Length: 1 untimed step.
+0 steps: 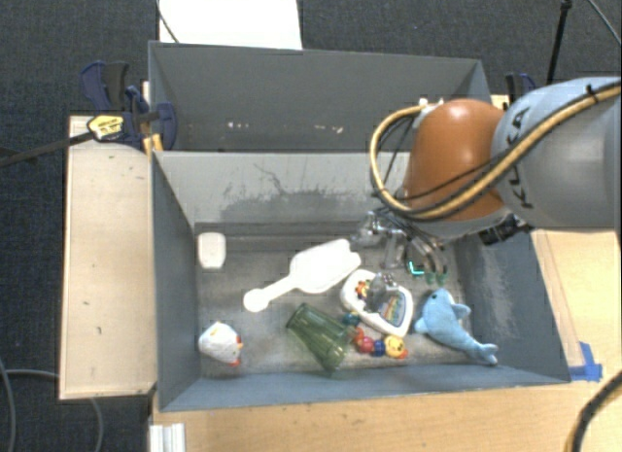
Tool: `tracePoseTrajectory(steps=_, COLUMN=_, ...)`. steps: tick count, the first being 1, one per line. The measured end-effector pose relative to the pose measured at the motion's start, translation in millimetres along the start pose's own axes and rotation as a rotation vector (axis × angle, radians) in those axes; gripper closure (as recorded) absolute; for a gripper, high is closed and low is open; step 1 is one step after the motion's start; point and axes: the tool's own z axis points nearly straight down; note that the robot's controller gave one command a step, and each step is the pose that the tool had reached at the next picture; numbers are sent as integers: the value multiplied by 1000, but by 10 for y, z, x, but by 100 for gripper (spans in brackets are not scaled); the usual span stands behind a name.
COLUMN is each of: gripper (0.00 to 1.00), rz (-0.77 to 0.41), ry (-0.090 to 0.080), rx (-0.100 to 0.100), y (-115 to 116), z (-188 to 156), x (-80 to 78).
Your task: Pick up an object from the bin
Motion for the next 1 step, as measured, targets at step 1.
tracePoseTrajectory(steps=1, gripper=0, rz=1, ry=-7, rx=0, y=-1, z=-37, x=-20)
